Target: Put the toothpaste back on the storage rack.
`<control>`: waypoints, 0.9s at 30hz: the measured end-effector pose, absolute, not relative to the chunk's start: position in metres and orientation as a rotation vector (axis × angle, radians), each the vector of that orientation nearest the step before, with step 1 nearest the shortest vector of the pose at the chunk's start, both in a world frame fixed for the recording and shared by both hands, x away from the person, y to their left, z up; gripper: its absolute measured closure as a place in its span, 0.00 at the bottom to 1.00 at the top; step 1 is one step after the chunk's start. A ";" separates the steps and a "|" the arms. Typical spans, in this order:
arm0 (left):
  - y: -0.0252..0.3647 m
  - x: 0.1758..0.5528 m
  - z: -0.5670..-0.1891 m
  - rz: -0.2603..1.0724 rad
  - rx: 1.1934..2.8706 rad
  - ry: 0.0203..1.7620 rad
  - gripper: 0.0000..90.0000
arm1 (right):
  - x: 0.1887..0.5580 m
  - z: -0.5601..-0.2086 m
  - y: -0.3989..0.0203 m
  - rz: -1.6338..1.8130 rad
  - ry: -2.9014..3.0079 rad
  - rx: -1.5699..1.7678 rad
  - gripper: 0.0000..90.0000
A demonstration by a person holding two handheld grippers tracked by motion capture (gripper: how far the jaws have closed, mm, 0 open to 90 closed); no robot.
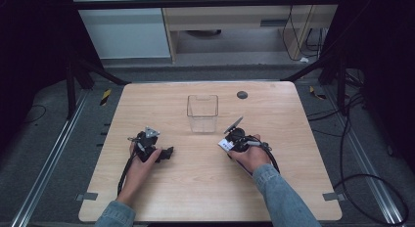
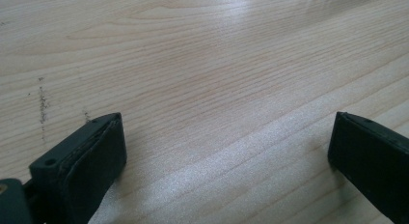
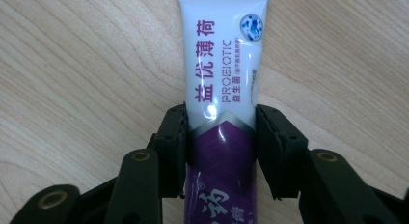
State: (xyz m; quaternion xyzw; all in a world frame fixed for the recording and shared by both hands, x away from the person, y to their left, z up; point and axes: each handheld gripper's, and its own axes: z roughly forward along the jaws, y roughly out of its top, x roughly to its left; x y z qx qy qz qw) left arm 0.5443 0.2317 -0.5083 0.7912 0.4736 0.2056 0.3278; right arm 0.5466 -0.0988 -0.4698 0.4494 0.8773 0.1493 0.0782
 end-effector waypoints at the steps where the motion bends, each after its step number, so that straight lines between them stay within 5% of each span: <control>1: 0.232 0.544 -0.508 0.538 2.071 1.240 0.00 | 0.547 -0.470 -0.099 0.447 2.627 1.346 0.64; 18: 0.232 0.544 -0.508 0.538 2.071 1.240 0.00 | 0.545 -0.464 -0.103 0.493 2.595 1.375 0.86; 27: 0.232 0.544 -0.508 0.538 2.073 1.238 0.00 | 0.541 -0.460 -0.114 0.575 2.560 1.424 0.88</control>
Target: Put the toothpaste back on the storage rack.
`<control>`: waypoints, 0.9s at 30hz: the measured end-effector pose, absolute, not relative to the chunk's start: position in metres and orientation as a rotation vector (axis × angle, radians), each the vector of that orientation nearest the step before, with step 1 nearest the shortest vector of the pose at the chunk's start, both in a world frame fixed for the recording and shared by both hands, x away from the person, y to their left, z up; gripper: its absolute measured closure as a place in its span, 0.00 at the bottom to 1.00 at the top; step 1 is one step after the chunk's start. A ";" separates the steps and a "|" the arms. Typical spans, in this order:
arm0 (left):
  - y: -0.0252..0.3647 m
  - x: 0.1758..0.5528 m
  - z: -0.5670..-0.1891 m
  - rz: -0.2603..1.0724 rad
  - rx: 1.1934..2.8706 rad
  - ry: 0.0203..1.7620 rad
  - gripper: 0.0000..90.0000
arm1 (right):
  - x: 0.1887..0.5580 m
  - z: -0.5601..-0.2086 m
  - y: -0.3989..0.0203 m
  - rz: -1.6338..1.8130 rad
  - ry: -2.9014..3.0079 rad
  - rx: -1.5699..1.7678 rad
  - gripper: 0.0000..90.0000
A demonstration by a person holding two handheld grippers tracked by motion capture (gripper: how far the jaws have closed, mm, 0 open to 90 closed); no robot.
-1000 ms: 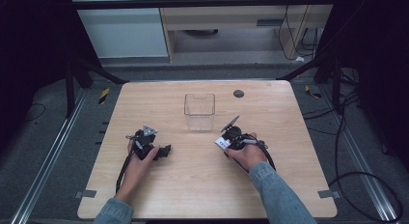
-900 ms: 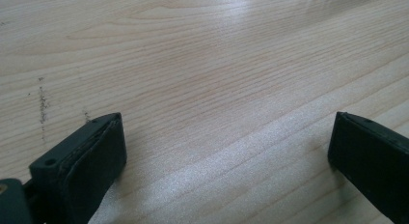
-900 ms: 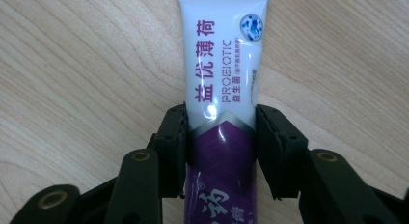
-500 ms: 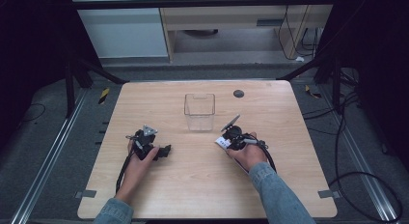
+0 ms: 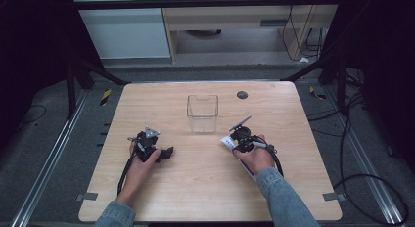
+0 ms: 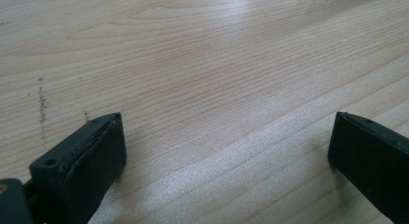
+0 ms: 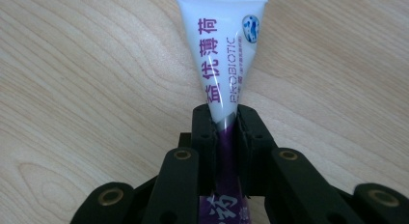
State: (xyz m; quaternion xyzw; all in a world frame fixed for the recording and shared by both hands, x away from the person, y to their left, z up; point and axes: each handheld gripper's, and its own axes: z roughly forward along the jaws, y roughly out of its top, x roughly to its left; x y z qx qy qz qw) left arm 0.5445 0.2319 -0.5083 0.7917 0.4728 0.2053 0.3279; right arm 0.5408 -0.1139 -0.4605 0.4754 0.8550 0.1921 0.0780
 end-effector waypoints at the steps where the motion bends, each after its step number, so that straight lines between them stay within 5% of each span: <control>1: 0.232 0.544 -0.508 0.537 2.073 1.238 0.00 | 0.541 -0.459 -0.116 0.589 2.557 1.422 0.88; 27: 0.232 0.544 -0.508 0.537 2.074 1.237 0.00 | 0.540 -0.397 -0.145 0.906 2.323 1.385 0.88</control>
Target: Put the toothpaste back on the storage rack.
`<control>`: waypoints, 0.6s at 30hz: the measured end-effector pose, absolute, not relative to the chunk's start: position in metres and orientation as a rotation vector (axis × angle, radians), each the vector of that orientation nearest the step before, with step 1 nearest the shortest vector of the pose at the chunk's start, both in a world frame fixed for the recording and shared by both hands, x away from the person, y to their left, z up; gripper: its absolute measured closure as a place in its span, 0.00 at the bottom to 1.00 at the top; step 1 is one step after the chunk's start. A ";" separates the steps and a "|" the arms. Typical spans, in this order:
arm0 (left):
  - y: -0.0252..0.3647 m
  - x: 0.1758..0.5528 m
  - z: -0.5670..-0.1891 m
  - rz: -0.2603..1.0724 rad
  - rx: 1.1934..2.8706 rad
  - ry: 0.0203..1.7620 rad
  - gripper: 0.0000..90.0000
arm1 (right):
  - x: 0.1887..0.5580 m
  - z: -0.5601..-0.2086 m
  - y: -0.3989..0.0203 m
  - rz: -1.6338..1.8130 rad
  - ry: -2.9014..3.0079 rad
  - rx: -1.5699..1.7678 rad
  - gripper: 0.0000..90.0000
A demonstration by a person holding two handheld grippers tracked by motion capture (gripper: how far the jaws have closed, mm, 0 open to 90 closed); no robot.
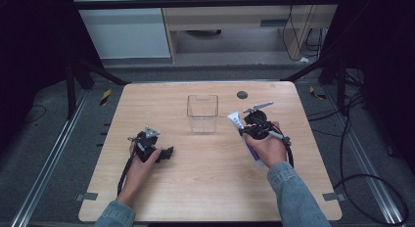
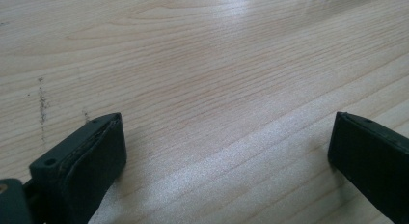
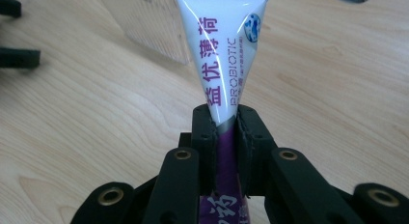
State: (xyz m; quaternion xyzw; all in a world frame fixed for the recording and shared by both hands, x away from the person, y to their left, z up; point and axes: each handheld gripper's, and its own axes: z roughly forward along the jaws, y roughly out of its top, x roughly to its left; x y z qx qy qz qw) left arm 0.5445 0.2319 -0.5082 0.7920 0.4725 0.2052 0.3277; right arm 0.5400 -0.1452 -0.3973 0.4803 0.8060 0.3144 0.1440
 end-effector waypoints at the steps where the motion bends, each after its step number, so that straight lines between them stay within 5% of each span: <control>1: 0.232 0.544 -0.508 0.537 2.074 1.237 0.00 | 0.540 -0.397 -0.145 0.906 2.323 1.385 0.88; 18: 0.232 0.544 -0.508 0.537 2.074 1.237 0.00 | 0.539 -0.381 -0.139 1.037 2.215 1.329 0.88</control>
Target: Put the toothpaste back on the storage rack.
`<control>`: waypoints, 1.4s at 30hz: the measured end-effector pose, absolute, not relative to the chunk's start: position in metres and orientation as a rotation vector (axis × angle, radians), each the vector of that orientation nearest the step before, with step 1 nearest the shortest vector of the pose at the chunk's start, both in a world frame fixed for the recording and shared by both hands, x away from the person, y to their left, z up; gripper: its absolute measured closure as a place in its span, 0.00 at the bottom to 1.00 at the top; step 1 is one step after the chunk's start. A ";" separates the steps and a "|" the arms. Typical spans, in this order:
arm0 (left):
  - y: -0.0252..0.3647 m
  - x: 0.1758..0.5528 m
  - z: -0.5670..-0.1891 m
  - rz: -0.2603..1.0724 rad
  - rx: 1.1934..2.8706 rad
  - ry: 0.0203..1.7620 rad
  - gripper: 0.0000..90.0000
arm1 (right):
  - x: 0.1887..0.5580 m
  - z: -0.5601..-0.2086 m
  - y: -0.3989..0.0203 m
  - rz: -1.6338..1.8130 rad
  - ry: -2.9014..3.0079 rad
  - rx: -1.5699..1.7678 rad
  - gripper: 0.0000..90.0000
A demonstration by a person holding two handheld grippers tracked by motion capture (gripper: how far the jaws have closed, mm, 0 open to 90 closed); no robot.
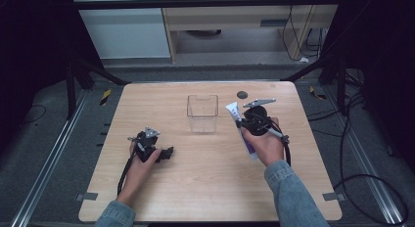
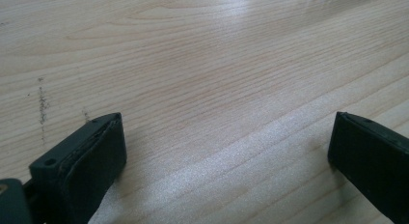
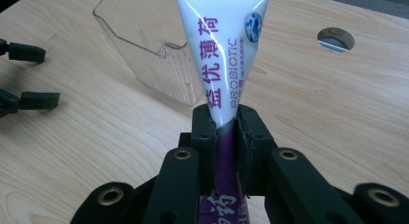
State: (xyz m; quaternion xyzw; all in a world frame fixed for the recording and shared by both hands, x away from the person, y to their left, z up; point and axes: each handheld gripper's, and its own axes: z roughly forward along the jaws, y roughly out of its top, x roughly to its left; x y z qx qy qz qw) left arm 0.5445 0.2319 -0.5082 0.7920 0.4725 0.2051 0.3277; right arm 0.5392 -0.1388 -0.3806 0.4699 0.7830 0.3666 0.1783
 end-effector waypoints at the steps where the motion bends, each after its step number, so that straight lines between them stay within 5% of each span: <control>1: 0.232 0.544 -0.508 0.537 2.074 1.237 0.00 | 0.539 -0.381 -0.139 1.037 2.215 1.329 0.88; 42: 0.232 0.545 -0.508 0.538 2.072 1.238 0.00 | 0.556 -0.312 -0.103 1.255 2.084 1.208 0.88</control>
